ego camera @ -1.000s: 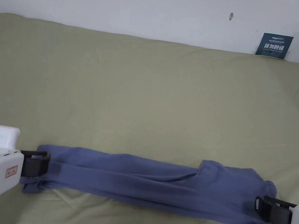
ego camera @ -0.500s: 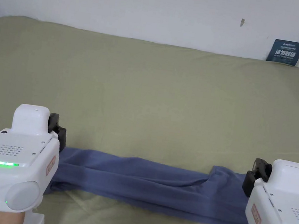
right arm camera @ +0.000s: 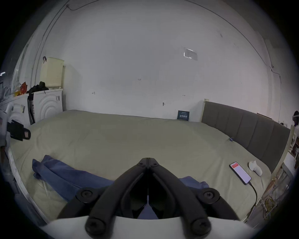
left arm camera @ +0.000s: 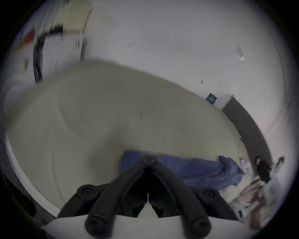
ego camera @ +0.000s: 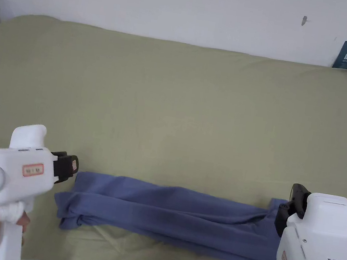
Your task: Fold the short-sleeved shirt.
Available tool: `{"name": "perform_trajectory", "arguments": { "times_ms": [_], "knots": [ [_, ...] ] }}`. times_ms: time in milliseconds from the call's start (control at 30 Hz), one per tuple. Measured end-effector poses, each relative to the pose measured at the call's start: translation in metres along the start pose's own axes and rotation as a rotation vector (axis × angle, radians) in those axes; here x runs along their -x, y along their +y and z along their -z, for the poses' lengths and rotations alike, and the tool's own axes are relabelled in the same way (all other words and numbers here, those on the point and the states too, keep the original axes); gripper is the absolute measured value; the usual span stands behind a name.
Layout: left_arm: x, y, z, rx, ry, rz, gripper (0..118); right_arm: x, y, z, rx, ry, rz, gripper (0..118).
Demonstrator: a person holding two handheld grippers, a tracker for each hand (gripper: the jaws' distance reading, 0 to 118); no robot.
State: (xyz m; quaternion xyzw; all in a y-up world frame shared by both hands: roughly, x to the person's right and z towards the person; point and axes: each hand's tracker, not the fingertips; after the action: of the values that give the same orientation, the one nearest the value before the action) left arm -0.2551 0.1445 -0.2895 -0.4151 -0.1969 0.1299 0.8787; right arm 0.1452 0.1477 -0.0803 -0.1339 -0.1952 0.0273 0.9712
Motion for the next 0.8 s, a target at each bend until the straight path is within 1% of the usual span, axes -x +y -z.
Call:
{"name": "perform_trajectory", "arguments": {
  "times_ms": [67, 100, 167, 233, 267, 333, 400, 433, 467, 500, 533, 567, 600, 633, 667, 733, 800],
  "knots": [
    [0.015, 0.010, 0.010, 0.125, -0.051, -0.059, 0, 0.004, 0.000, 0.000, -0.003, 0.005, 0.001, 0],
    [0.027, 0.015, 0.017, 0.178, -0.100, -0.079, 0, 0.006, 0.000, 0.001, -0.005, 0.004, 0.006, 0],
    [0.050, 0.024, 0.030, 0.261, -0.189, -0.185, 0, 0.010, 0.001, 0.005, 0.002, 0.009, 0.016, 0],
    [0.064, 0.026, 0.039, 0.335, -0.289, -0.249, 0, 0.012, -0.001, 0.007, 0.006, 0.016, 0.020, 0],
    [0.068, 0.028, 0.043, 0.365, -0.296, -0.237, 0, 0.014, -0.001, 0.008, 0.010, 0.017, 0.014, 0],
    [0.069, 0.030, 0.050, 0.388, -0.254, -0.176, 1, 0.016, -0.003, 0.011, 0.013, 0.020, 0.003, 0],
    [0.068, 0.030, 0.053, 0.399, -0.250, -0.177, 3, 0.017, -0.003, 0.014, 0.016, 0.020, -0.004, 0],
    [0.069, 0.031, 0.055, 0.410, -0.256, -0.178, 13, 0.018, -0.002, 0.015, 0.017, 0.020, -0.006, 0],
    [0.070, 0.032, 0.057, 0.418, -0.264, -0.174, 34, 0.017, -0.002, 0.016, 0.018, 0.024, -0.005, 0],
    [0.069, 0.033, 0.057, 0.428, -0.272, -0.167, 71, 0.018, -0.002, 0.017, 0.017, 0.023, -0.005, 0],
    [0.070, 0.033, 0.058, 0.439, -0.288, -0.168, 100, 0.018, -0.002, 0.018, 0.018, 0.023, -0.006, 0],
    [0.068, 0.032, 0.062, 0.459, -0.304, -0.177, 111, 0.019, -0.001, 0.019, 0.019, 0.027, -0.008, 0],
    [0.065, 0.030, 0.066, 0.464, -0.292, -0.176, 118, 0.019, -0.002, 0.019, 0.019, 0.028, -0.008, 0],
    [0.067, 0.031, 0.063, 0.455, -0.302, -0.173, 115, 0.020, -0.001, 0.019, 0.019, 0.030, -0.010, 0],
    [0.066, 0.032, 0.063, 0.457, -0.322, -0.188, 109, 0.020, -0.001, 0.020, 0.021, 0.035, -0.012, 0],
    [0.061, 0.029, 0.069, 0.478, -0.332, -0.227, 107, 0.021, -0.001, 0.020, 0.025, 0.035, -0.020, 0],
    [0.069, 0.022, 0.090, 0.515, -0.389, -0.253, 107, 0.021, -0.001, 0.020, 0.030, 0.037, -0.019, 0]
  ]
}}
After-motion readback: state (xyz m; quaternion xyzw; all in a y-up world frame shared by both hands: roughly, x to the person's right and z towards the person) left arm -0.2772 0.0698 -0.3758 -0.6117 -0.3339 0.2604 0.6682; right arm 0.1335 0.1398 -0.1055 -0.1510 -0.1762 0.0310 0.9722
